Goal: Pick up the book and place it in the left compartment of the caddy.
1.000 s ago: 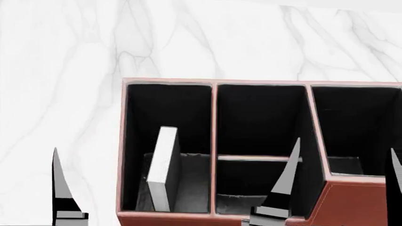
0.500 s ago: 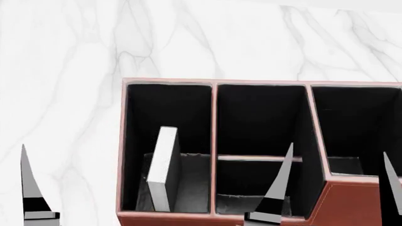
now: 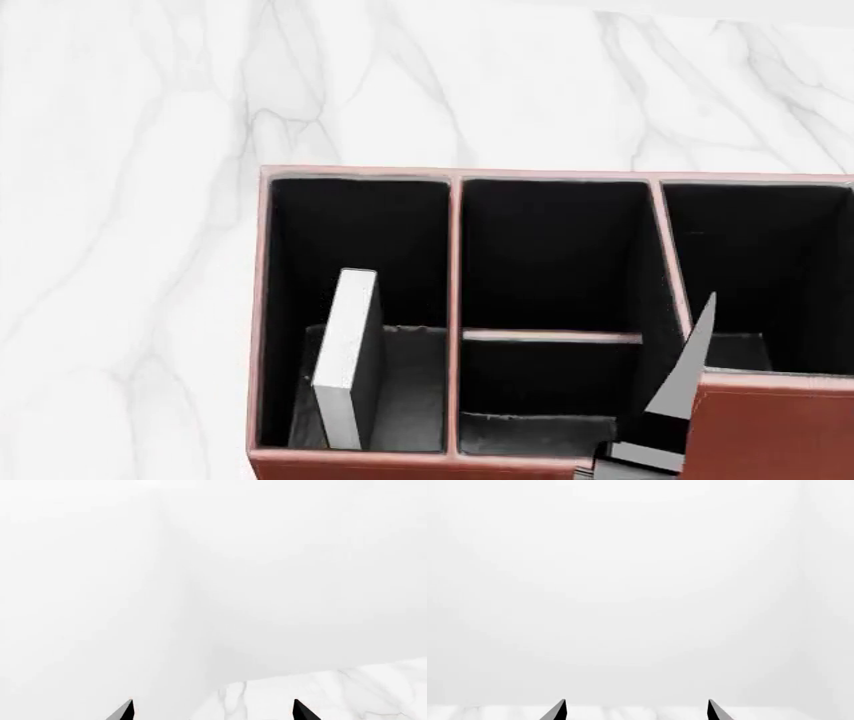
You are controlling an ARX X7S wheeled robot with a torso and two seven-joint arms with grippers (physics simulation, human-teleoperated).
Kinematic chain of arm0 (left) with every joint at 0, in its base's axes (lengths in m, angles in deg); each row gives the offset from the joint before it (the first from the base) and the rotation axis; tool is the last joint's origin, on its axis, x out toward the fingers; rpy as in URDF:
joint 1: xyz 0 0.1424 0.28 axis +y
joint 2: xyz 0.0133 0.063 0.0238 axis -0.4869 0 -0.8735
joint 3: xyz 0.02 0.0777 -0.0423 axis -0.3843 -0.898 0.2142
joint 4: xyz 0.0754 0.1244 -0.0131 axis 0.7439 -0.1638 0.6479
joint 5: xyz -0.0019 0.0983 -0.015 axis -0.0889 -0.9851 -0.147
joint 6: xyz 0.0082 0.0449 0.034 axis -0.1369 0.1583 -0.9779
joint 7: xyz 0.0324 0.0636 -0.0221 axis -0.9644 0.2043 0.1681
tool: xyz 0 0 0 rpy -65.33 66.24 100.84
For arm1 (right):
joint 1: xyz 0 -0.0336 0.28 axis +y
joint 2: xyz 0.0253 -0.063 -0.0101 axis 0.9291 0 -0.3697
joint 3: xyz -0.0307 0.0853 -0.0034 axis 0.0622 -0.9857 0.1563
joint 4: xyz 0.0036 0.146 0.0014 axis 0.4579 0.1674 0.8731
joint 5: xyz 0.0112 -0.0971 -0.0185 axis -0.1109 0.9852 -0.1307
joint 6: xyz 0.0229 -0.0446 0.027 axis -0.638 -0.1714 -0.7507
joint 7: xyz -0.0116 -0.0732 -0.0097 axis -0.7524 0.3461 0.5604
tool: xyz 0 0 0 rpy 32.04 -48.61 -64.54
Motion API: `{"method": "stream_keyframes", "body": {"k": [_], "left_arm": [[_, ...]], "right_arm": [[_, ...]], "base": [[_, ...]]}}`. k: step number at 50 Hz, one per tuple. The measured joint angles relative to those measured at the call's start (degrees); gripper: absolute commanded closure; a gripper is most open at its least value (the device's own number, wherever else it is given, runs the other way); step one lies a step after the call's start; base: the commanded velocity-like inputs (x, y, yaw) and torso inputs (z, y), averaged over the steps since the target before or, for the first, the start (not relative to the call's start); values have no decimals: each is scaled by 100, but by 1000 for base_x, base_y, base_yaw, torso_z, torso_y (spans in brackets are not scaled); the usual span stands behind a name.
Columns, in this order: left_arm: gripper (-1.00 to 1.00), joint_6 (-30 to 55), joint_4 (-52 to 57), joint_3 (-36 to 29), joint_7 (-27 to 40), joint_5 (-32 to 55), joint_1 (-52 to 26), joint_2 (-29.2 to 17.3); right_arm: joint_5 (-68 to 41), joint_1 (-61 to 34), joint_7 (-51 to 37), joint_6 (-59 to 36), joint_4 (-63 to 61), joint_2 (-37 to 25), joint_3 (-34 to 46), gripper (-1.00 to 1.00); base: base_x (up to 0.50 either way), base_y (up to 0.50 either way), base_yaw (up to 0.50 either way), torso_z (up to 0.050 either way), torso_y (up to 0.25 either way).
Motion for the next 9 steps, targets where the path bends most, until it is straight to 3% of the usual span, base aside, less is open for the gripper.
{"method": "stream_keyframes", "body": {"k": [9], "left_arm": [[-100, -636, -102, 648, 161, -40, 815, -533]], "right_arm": [[-108, 148, -75, 35, -68, -91, -302, -100]], "base": [[0, 0, 0, 0, 0]]}}
